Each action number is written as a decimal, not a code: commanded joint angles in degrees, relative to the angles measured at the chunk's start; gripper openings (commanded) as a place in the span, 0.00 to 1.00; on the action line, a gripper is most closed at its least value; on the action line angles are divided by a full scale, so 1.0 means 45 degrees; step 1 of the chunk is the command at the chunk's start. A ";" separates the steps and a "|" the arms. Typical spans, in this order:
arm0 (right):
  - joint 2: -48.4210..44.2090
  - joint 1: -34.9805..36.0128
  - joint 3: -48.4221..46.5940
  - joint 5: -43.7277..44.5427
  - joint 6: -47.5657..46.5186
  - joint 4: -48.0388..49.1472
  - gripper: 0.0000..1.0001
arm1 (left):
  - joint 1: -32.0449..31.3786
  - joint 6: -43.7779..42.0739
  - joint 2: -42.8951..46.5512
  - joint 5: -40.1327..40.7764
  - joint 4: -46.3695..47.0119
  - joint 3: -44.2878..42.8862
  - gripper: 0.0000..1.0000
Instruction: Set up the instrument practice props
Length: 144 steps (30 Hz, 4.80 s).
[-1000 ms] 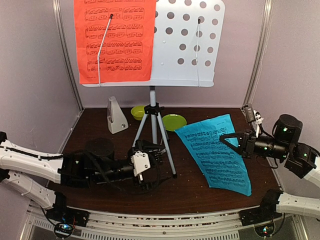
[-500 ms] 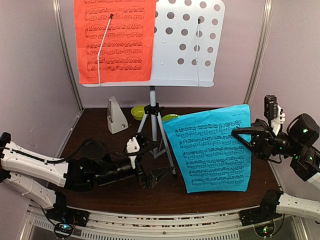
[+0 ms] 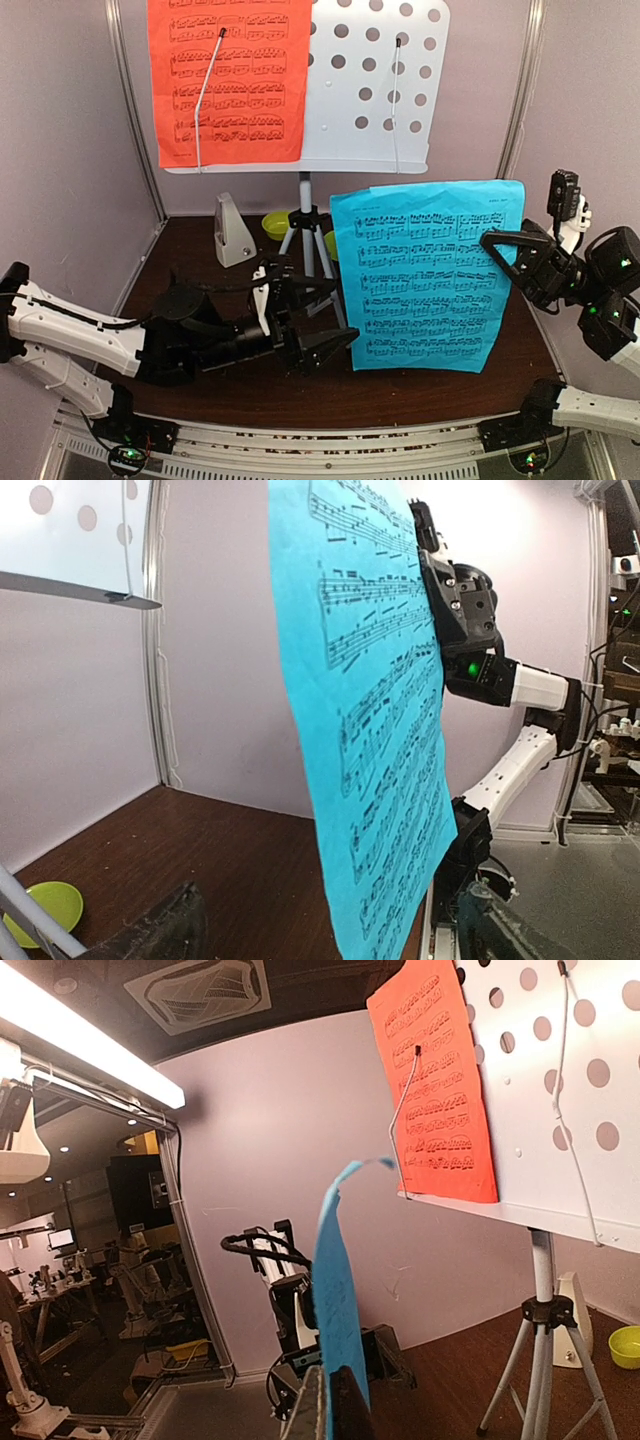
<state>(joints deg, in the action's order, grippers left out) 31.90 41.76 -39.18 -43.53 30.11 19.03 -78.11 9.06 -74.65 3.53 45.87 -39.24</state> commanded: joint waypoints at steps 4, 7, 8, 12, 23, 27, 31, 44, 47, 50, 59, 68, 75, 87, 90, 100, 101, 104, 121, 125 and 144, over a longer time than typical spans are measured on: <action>-0.0032 -0.0020 0.0343 0.0299 0.0848 0.1290 0.00 | -0.0046 0.0192 -0.0411 -0.0419 0.0643 -0.1178 0.85; -0.0115 -0.0022 0.0497 0.0495 0.1053 0.1538 0.00 | -0.0041 0.0076 -0.0451 -0.0529 0.0657 -0.1487 0.81; -0.0128 -0.0022 0.0542 0.0537 0.1108 0.1605 0.00 | -0.0045 0.0030 -0.0460 -0.0589 0.0612 -0.1593 0.80; -0.0087 -0.0009 0.0735 0.0844 0.1534 0.1923 0.00 | -0.0047 -0.0251 -0.0618 -0.0850 0.0139 -0.2147 0.76; -0.0201 -0.0022 0.1053 0.1172 0.1973 0.2489 0.00 | -0.0056 -0.0395 -0.0941 -0.1401 -0.0439 -0.3056 0.52; -0.0248 -0.0022 0.1177 0.1224 0.1914 0.2593 0.00 | -0.0046 -0.0421 -0.1046 -0.1379 -0.0511 -0.3179 0.44; -0.0374 -0.0014 0.1339 0.1421 0.2086 0.2747 0.00 | -0.0042 -0.0443 -0.1101 -0.1407 -0.0739 -0.3470 0.40; 0.0407 -0.0019 0.1492 0.1389 0.2369 0.4175 0.00 | -0.0046 -0.0363 -0.1515 -0.1036 -0.1014 -0.4453 0.24; 0.0683 -0.0023 0.1372 0.1368 0.2291 0.4334 0.00 | -0.0046 -0.0436 -0.1382 -0.0779 -0.1083 -0.4583 0.10; 0.0844 -0.0022 0.1018 0.1879 0.1841 0.3715 0.00 | -0.0045 -0.0658 -0.1015 0.0033 -0.1758 -0.4781 0.00; 0.2449 -0.0022 -0.2736 0.6000 -0.0588 -0.1494 0.33 | 0.0250 -0.2179 0.0202 0.2098 -0.5750 -0.7226 0.00; 0.4963 -0.0022 -0.6115 0.7023 -0.1575 -0.2278 0.51 | 0.0903 -0.4408 -0.0080 0.3847 -0.7994 -0.9917 0.00; 0.6789 -0.0021 -0.8658 0.7326 -0.2139 -0.4017 0.56 | 0.2062 -0.4278 0.0529 0.3597 -0.8460 -1.0577 0.00; 0.8144 0.0099 -1.0150 0.7207 -0.1732 -0.3791 0.57 | 0.2437 -0.5410 0.0768 0.3452 -0.8333 -1.1654 0.00; 0.8507 0.0240 -1.0599 0.7264 -0.1746 -0.3760 0.57 | 0.2445 -0.5625 0.0547 0.3403 -0.8335 -1.1971 0.00; 0.9426 0.0582 -1.1630 0.7761 -0.1645 -0.3947 0.51 | 0.2458 -0.6515 -0.0032 0.3213 -0.8249 -1.3047 0.00; 0.9475 0.0610 -1.1668 0.7718 -0.1624 -0.3922 0.49 | 0.2450 -0.6614 -0.0076 0.3214 -0.8224 -1.3141 0.00; 0.9685 0.0666 -1.1883 0.7600 -0.1575 -0.3993 0.45 | 0.2467 -0.6910 -0.0259 0.3161 -0.8041 -1.3313 0.00; 0.9692 0.0819 -1.1790 0.7522 -0.2138 -0.4062 0.06 | 0.2454 -0.7515 -0.0608 0.3404 -0.7724 -1.3523 0.00; 0.9588 0.0824 -1.1623 0.7544 -0.2396 -0.3910 0.00 | 0.2445 -0.7624 -0.0690 0.3595 -0.7583 -1.3562 0.00; 0.8936 0.0886 -1.0249 0.6073 -0.4100 -0.1832 0.00 | 0.3392 -0.7766 -0.2256 0.1966 -0.8365 -1.5276 0.00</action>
<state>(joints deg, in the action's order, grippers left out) 73.82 45.32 -86.08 -14.17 13.47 8.54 -64.86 -27.64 -83.35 17.67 9.19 -104.16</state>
